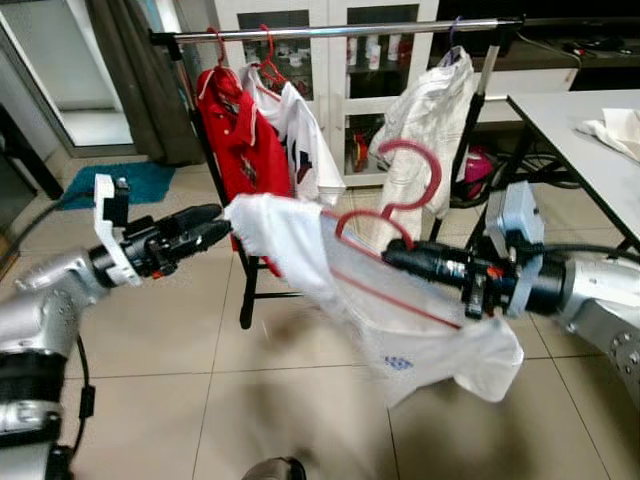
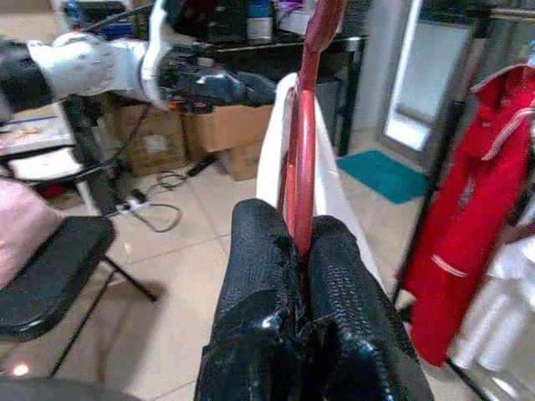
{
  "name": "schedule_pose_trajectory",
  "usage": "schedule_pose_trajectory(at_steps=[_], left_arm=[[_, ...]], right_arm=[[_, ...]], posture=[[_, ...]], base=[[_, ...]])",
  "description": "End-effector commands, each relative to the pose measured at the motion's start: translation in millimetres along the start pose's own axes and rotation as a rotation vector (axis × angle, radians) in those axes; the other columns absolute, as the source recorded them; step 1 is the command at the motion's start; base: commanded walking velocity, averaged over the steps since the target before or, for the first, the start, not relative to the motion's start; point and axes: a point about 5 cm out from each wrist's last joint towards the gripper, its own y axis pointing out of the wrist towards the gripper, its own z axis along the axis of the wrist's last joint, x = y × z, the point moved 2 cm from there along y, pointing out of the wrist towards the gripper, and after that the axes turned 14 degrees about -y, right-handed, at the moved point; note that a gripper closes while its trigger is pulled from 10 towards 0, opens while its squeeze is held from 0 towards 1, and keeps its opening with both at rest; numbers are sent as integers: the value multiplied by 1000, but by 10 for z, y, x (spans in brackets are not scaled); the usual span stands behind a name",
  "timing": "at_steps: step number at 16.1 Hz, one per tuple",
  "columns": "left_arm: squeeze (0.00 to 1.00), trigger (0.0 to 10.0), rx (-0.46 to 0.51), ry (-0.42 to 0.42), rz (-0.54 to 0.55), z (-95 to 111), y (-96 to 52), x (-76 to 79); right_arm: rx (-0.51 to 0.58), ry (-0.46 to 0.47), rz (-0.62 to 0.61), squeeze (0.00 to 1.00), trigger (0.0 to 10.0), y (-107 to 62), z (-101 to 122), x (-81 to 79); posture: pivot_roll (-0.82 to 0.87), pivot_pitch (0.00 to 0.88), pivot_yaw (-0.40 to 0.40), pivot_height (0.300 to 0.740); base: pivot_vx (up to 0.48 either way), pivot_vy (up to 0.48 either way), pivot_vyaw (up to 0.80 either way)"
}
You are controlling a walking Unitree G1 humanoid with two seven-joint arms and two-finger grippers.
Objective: Hang hanger
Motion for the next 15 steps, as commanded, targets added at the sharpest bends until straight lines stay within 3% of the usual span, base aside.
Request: schedule_pose_trajectory(at_steps=[1,3,4,15], left_arm=[[0,10000,-72,23,-12,19,3,0],[0,10000,-129,20,-33,6,17,1],[0,78,-143,12,-36,1,14,-8],[0,0,-154,6,9,-61,-132,-78]], right_arm=[[47,-47,53,0,10000,-6,131,-58],[50,-46,70,0,10000,-6,135,-73],[52,-46,69,0,10000,-10,136,-69],[57,-41,79,0,10000,-35,133,-62]], posture=[[-101,0,118,740],[-100,0,118,740],[-104,0,123,740],[-99,0,113,740]], base=[[0,0,0],[0,0,0],[0,0,0],[0,0,0]])
